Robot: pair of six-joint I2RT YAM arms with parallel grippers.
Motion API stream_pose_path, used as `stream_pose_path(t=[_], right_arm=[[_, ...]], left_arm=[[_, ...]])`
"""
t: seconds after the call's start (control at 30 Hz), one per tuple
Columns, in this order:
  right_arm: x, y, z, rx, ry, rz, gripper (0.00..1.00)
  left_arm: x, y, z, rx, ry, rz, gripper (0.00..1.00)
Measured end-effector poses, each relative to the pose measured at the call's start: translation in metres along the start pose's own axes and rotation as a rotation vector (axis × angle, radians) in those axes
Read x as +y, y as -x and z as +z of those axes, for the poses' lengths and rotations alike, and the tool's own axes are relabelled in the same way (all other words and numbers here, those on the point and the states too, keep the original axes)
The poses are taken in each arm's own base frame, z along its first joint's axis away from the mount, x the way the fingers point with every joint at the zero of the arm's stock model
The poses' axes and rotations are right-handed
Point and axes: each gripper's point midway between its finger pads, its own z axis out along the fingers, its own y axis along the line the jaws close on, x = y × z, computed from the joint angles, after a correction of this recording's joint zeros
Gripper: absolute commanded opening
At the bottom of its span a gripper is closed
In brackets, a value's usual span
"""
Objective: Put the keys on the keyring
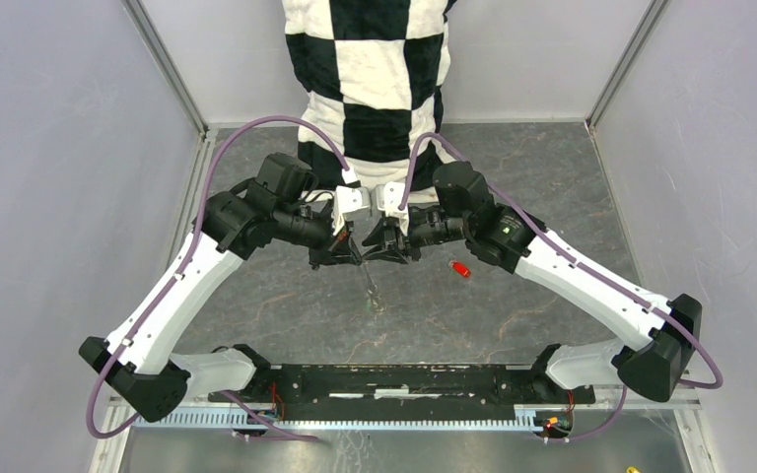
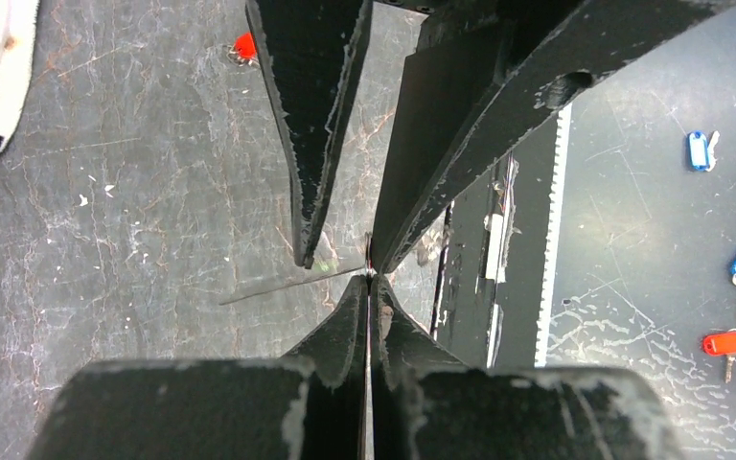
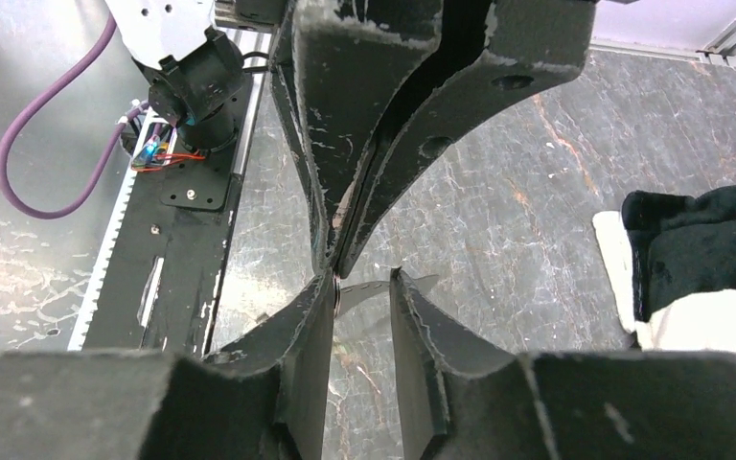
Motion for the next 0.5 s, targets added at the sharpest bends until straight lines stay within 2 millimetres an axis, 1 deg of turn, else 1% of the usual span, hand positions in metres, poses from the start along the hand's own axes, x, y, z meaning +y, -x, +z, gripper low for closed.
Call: stream_pose_path(t=[0.17, 0.2, 0.33, 0.5], right_arm=[[0.0028, -0.0003, -0.0014, 0.013, 0.015, 0.002, 0.29], [0.0031, -0.0006, -0.0015, 0.015, 0.017, 0.002, 0.29], [0.0050, -0.0020, -0.0020, 0.023, 0.025, 0.009, 0.35], [0.0054, -0.0026, -0.0008, 0.026, 0.035, 0.012, 0.32]], left_arm=[[-0.0009, 0.0001, -0.0008, -0.001, 0.000, 0.005, 0.02], [-0.0009, 0.0000, -0.0008, -0.001, 0.000, 0.005, 0.02], [-0.0019, -0.0008, -0.0014, 0.001, -0.001, 0.003, 0.02], [-0.0026, -0.0023, -0.0018, 0.003, -0.001, 0.000, 0.02]])
